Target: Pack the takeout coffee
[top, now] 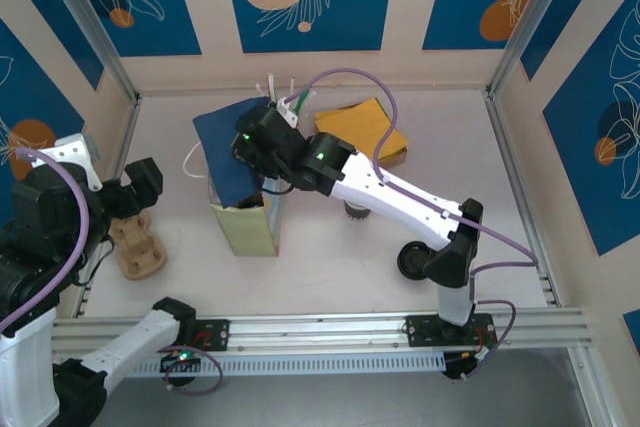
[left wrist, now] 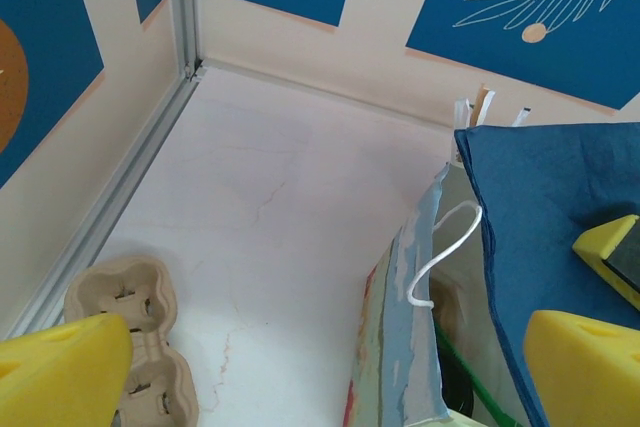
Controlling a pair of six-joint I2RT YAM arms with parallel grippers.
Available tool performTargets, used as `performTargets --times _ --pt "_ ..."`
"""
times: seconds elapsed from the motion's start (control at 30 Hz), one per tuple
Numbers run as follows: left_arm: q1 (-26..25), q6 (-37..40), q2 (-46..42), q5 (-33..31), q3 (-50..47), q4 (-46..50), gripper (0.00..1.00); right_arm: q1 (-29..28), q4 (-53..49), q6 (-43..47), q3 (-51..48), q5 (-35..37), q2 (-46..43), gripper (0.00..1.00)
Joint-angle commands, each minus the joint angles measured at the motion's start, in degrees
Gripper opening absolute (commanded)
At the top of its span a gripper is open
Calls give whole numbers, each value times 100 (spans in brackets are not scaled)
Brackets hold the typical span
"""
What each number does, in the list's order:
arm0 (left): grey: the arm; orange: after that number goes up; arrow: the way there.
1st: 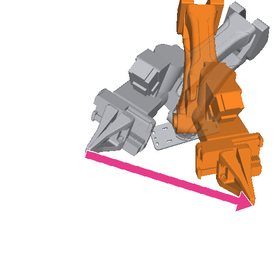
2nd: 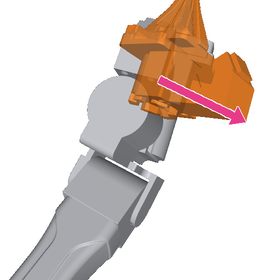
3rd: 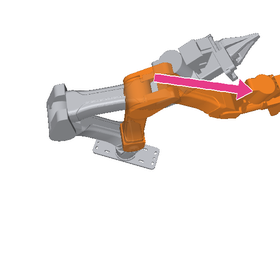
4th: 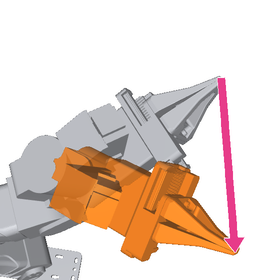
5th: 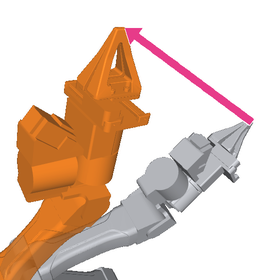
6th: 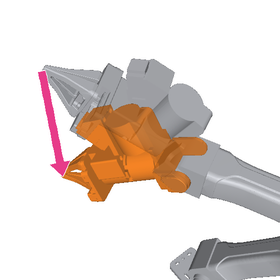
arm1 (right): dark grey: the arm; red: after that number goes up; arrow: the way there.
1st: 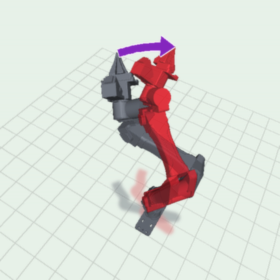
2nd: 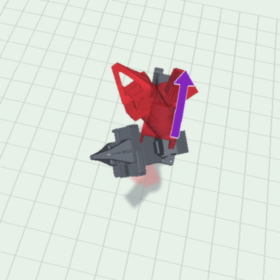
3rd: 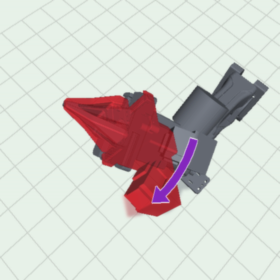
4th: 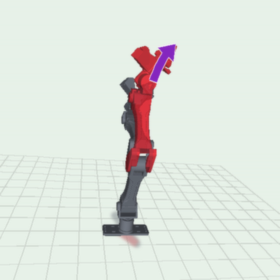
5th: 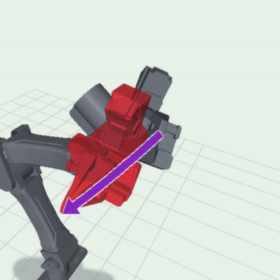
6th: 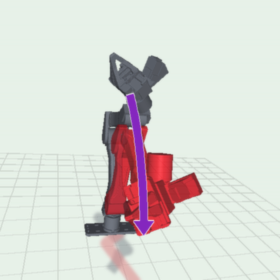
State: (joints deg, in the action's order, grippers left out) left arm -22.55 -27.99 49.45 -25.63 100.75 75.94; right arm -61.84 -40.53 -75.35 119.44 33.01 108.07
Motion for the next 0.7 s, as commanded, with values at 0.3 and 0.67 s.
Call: performTargets --times 0.3,0.67 --pt "-75 149 -32 -58 -55 -1 100 35 -833 134 1199 -251 644 39" --pt "-75 180 15 108 -142 -70 100 -85 -841 895 1795 -219 679 40"
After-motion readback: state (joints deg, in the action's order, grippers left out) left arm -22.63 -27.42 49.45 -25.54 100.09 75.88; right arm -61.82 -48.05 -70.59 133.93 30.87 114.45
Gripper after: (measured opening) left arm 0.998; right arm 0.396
